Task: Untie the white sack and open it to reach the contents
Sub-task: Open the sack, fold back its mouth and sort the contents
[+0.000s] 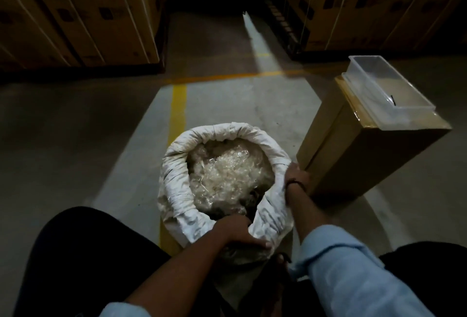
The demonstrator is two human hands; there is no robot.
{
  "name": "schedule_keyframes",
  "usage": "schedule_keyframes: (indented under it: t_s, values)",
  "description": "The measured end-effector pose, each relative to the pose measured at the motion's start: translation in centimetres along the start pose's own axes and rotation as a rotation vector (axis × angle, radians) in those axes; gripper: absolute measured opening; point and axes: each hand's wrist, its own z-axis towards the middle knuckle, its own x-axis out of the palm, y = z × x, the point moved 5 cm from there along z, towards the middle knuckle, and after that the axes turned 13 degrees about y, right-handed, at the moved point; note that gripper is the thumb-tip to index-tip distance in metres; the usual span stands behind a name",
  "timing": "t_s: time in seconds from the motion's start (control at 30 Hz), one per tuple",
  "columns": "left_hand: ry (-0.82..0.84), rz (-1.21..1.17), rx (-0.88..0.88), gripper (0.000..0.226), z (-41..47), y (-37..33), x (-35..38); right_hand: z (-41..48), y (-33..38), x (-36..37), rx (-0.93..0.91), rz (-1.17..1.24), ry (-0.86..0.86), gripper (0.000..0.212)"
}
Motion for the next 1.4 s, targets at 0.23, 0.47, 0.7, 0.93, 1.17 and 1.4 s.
schedule_keyframes:
  t_s: [0.23,0.47,0.7,0.93,1.17,1.4]
  values:
    - [-0.07,0.055,-0.005,0.054,-1.2,-0.3,0.3,-13.3,-3.1,5.7,-0.162,-0.289,-0.245,0.104]
    - [-0.121,0.002,-0.001,0.101,-0.7,-0.7,-0.5,-0.7,-4.8,2.7,-0.049,0.121,0.29,0.097]
    - [-0.091,0.074,0.036,0.056,-1.4,-2.1,-0.1,-9.7,-3.2,1.5,0.098,0.141,-0.082,0.11]
    - [-0.317,0.109,-0.016,0.073,-1.1,-1.2,0.4,-10.6,-6.2,4.3,0.05,0.21,0.08,0.101]
    - [-0.384,0.165,0.057,0.077,-0.5,-1.8,0.2,-9.1,-5.4,2.8,0.178,0.445,0.498,0.088]
    - [-0.615,0.402,0.079,0.048,-0.7,-2.2,1.8,-12.9,-4.2,4.2,-0.048,0.015,-0.235,0.114]
